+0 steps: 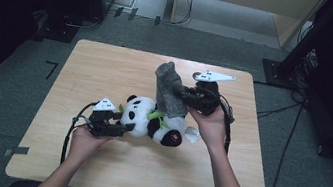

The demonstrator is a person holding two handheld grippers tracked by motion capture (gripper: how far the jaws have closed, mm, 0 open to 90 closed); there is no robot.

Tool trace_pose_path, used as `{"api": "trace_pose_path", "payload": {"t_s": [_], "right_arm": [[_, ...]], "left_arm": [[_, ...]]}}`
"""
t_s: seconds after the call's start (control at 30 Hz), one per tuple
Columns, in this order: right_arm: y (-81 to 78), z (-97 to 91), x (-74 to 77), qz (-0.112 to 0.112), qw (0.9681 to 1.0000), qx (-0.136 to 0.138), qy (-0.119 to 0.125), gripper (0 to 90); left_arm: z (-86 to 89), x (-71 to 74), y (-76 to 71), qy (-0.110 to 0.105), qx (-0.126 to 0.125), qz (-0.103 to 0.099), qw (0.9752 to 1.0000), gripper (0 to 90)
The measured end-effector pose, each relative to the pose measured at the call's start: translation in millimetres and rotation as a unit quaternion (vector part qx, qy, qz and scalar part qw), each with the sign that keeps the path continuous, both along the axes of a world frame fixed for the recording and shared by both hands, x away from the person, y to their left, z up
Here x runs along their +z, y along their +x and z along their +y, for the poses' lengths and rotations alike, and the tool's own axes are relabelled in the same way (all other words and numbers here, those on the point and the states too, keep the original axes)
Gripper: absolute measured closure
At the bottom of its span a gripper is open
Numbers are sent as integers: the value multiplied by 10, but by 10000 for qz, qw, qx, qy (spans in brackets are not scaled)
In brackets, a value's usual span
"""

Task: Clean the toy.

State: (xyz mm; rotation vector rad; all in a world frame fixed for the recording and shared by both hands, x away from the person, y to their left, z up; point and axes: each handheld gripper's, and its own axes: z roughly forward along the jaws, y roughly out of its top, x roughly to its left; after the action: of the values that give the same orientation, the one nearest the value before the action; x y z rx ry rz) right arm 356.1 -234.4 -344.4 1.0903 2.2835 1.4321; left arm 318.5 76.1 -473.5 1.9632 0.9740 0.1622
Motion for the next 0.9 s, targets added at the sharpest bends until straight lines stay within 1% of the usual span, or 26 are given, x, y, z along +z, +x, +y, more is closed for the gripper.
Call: {"api": "trace_pose_path", "payload": {"t_s": [0.07,0.17,0.3,0.37,0.43,0.5,0.57,0.67,0.73,0.77,0.8,0.83,0.9], "right_arm": [[2,78,10,-25,9999,125,33,779],[15,205,11,-6,9995,295,83,779],[50,390,-27,88,9984,540,152,779],[68,483,-56,118,9976,649,204,779],[87,569,-91,138,9971,692,278,779],[120,662,-149,154,9966,764,252,779],[159,742,-237,280,9957,846,251,778],[205,830,-388,512,9940,950,149,777],[230,868,-473,674,9930,975,10,775],[245,881,-509,731,9925,979,-98,775],[249,890,-535,775,9923,941,-213,775],[253,892,-561,757,9924,929,-281,776],[257,868,-594,722,9928,904,-297,777]], "left_arm": [[-10,-3,-10,13,9,-27,10000,351],[-12,-13,-27,12,27,-82,10000,350],[-20,-30,-56,10,64,-168,9998,349],[-18,-39,-63,-5,78,-200,9998,349],[-16,-45,-73,-3,79,-223,9997,348],[-16,-51,-82,5,86,-251,9996,348],[-17,-53,-87,8,93,-263,9996,347],[-13,-53,-91,30,75,-258,9996,347],[-11,-57,-91,36,55,-263,9996,347],[-10,-57,-91,34,46,-253,9997,347],[-9,-57,-90,44,39,-249,9997,346],[-11,-57,-90,52,40,-248,9997,346],[-12,-54,-87,65,42,-236,9997,346]]}}
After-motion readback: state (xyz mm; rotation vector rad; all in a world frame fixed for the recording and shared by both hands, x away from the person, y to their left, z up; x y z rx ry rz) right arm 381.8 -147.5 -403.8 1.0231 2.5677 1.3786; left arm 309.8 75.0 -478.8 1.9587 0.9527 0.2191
